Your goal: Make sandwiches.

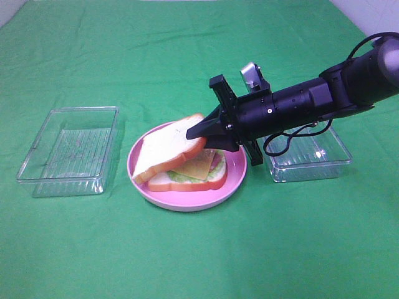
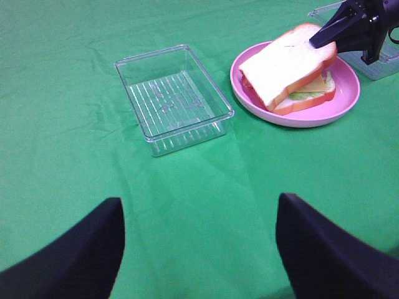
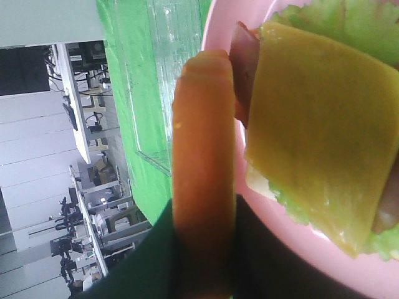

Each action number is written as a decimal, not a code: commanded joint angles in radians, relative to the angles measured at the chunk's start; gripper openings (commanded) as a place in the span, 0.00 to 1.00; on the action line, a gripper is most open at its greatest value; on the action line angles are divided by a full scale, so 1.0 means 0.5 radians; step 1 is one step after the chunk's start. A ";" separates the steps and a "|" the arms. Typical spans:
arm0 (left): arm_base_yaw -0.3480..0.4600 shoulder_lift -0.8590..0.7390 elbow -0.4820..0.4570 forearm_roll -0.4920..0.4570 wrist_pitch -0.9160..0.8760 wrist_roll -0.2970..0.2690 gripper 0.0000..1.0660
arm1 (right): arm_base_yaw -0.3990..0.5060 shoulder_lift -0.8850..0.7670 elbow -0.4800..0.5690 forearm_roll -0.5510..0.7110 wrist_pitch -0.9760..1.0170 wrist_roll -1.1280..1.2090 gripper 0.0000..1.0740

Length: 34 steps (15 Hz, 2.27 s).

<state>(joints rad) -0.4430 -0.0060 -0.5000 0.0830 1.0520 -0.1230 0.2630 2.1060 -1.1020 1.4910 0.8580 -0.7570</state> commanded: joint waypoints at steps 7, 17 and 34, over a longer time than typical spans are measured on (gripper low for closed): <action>-0.004 -0.034 0.004 -0.004 -0.032 -0.008 0.62 | 0.000 -0.070 0.008 -0.124 -0.068 0.014 0.65; -0.004 -0.034 0.004 -0.004 -0.032 -0.008 0.62 | 0.000 -0.512 0.006 -1.112 -0.306 0.590 0.70; -0.004 -0.034 0.004 -0.166 -0.038 0.196 0.62 | 0.000 -3.390 0.982 -2.886 0.612 1.218 0.70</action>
<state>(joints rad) -0.4430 -0.0060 -0.5000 0.0070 1.0520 -0.0270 0.2640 0.4190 -0.6220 0.0540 1.1760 -0.1440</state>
